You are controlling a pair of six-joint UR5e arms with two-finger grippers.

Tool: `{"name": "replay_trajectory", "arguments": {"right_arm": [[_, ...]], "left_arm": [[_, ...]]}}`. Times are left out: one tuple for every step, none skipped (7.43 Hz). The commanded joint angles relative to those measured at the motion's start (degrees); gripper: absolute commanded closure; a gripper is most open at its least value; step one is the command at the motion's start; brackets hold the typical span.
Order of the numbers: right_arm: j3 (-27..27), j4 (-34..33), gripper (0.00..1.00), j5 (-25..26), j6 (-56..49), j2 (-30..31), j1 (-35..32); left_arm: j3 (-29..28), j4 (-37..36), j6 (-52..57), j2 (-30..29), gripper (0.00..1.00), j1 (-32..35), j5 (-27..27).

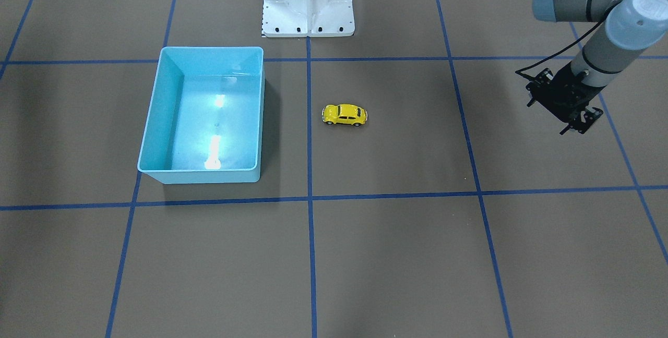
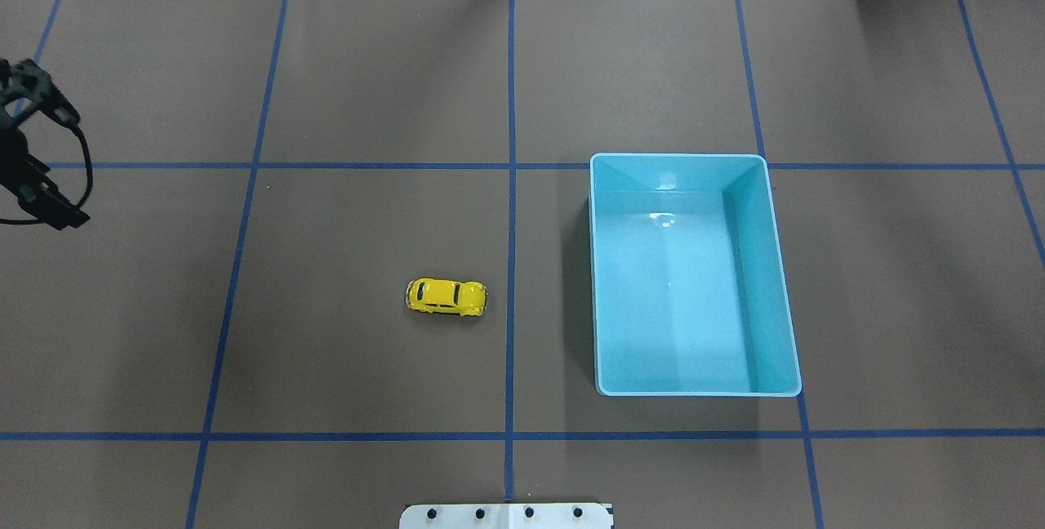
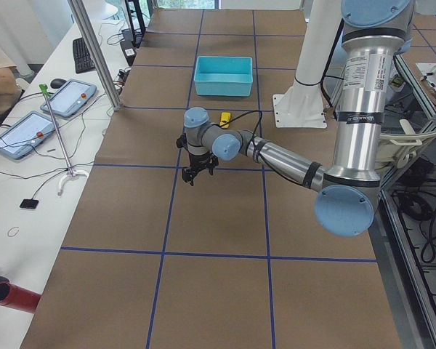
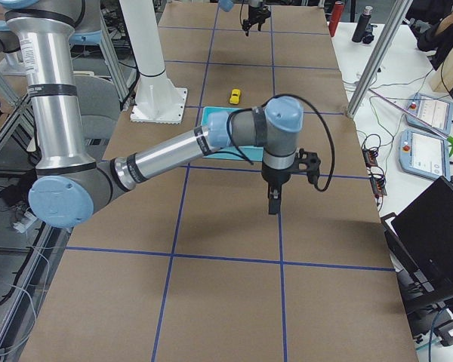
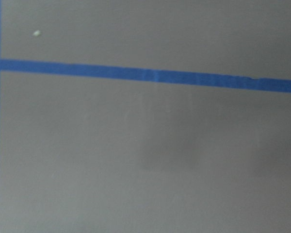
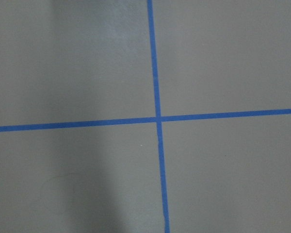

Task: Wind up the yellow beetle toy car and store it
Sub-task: 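Lift the left gripper off the car and withdraw it, then move the right gripper over the yellow car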

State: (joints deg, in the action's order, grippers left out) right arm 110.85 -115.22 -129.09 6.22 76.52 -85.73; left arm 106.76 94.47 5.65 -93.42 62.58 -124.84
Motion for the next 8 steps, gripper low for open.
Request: {"name": "replay_trajectory", "arguments": {"right_arm": [[2.7,-1.6,0.00,0.8,0.1,-10.6,11.7],[2.8,-1.5,0.00,2.9,0.1,-14.4,17.2],[2.9,-0.5,0.00,4.0,-0.7,-17.7,21.2],[2.9,4.9,0.00,4.2,-0.8,-18.2,25.0],[2.9,9.3,0.00,5.3,-0.8,-18.3,28.7],[2.6,14.7,0.00,8.0,-0.8,-18.7,33.1],[2.5,18.6,0.00,9.4,-0.9,-18.7,36.0],[2.5,21.3,0.00,9.5,-0.9,-19.3,39.0]], "left_arm": [[-1.0,-0.8,-1.7,1.0,0.00,9.1,-5.8],[-2.2,-1.0,-2.2,1.7,0.00,12.6,-6.2],[-4.9,-1.0,-2.2,3.3,0.00,17.8,-6.4],[-7.1,-1.3,-2.0,5.9,0.00,21.5,-6.7],[-7.6,-1.3,-2.5,8.3,0.00,22.8,-8.8],[-7.4,-2.5,-2.7,9.9,0.00,25.0,-11.3],[-7.3,-7.8,-2.7,9.6,0.00,26.8,-12.0],[-7.2,-11.1,-2.7,9.0,0.00,27.4,-12.0]]}}
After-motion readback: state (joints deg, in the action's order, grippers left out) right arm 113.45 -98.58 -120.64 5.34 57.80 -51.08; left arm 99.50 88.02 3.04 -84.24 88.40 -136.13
